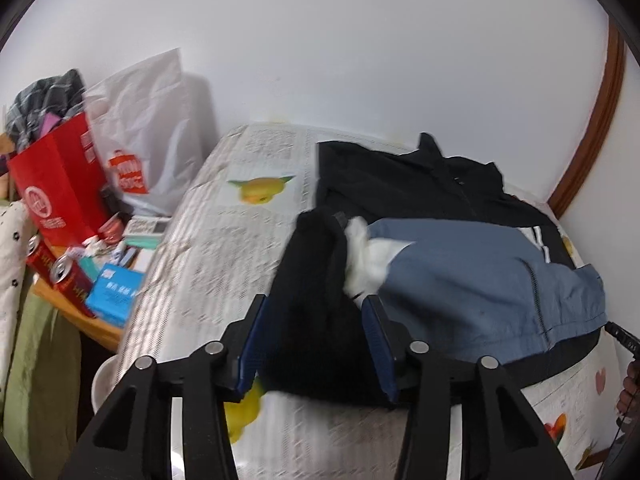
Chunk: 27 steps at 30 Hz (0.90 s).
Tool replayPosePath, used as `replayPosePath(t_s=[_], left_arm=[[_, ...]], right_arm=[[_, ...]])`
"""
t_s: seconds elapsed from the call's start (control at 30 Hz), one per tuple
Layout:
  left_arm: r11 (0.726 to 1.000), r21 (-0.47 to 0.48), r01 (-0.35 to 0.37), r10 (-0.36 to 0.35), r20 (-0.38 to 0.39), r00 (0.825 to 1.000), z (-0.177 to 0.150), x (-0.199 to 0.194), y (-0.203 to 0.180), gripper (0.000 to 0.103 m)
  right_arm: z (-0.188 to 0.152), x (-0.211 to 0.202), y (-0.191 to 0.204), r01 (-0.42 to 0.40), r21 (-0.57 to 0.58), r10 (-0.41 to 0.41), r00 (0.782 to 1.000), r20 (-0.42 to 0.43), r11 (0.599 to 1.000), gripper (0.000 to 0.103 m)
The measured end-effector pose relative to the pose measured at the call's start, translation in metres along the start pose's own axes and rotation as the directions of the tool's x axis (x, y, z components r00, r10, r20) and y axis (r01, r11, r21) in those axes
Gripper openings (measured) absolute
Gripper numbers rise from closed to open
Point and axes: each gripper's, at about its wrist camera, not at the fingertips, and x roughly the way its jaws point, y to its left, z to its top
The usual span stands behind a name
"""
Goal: Fold large clothes
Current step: 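Grasp the opposite black side edge with both grippers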
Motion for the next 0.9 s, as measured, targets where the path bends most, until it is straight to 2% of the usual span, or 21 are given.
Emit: replayPosePath(t_s=[0.2,0.3,0.43,0.5,0.53,0.57,0.63,0.7,0.9], left_arm=[[0.999,-0.052,0.011,-0.014,-0.062,0.998,-0.018,0.014,0.027,0.047],[0.998,-0.04,0.05,-0.054,-0.112,0.992,-0.024,0.03,0.028,0.047],[0.994,-0.053,0.095,-0.102,-0.143,0.984,-0.03,0.048,0.025,0.047],[0.991,-0.068,0.114,-0.123,-0.152,0.981,-0.031,0.053,0.023,0.035],[0.991,-0.064,0.12,-0.129,-0.16,0.979,-0.032,0.054,0.021,0.026],[0.991,-0.057,0.118,-0.126,-0.16,0.979,-0.032,0.054,0.019,0.02],[0.99,-0.057,0.128,-0.135,-0.158,0.978,-0.032,0.051,0.019,0.015],[0.987,-0.072,0.141,-0.151,-0.159,0.976,-0.034,0.046,0.02,0.013],[0.987,-0.058,0.149,-0.157,-0.179,0.971,-0.054,0.022,0.014,0.012]], right_arm=[[-0.011,0.026,0.004,-0.026,0.008,0.027,0.999,-0.047,1.0,0.041],[-0.008,0.037,0.005,-0.02,0.011,0.021,0.998,-0.054,1.0,0.041],[-0.006,0.046,0.006,-0.028,0.02,0.03,0.998,-0.062,0.999,0.038],[-0.005,0.047,0.006,-0.045,0.021,0.047,0.997,-0.064,0.999,0.029],[-0.005,0.046,0.007,-0.042,0.014,0.042,0.997,-0.067,0.999,0.017],[-0.005,0.046,0.006,-0.048,0.007,0.048,0.997,-0.067,0.999,0.012],[-0.006,0.04,0.004,-0.073,0.006,0.073,0.995,-0.064,0.997,0.009],[-0.007,0.035,0.001,-0.089,0.016,0.09,0.994,-0.063,0.996,0.007],[-0.016,0.016,-0.001,-0.06,-0.012,0.059,0.996,-0.062,0.998,0.006]])
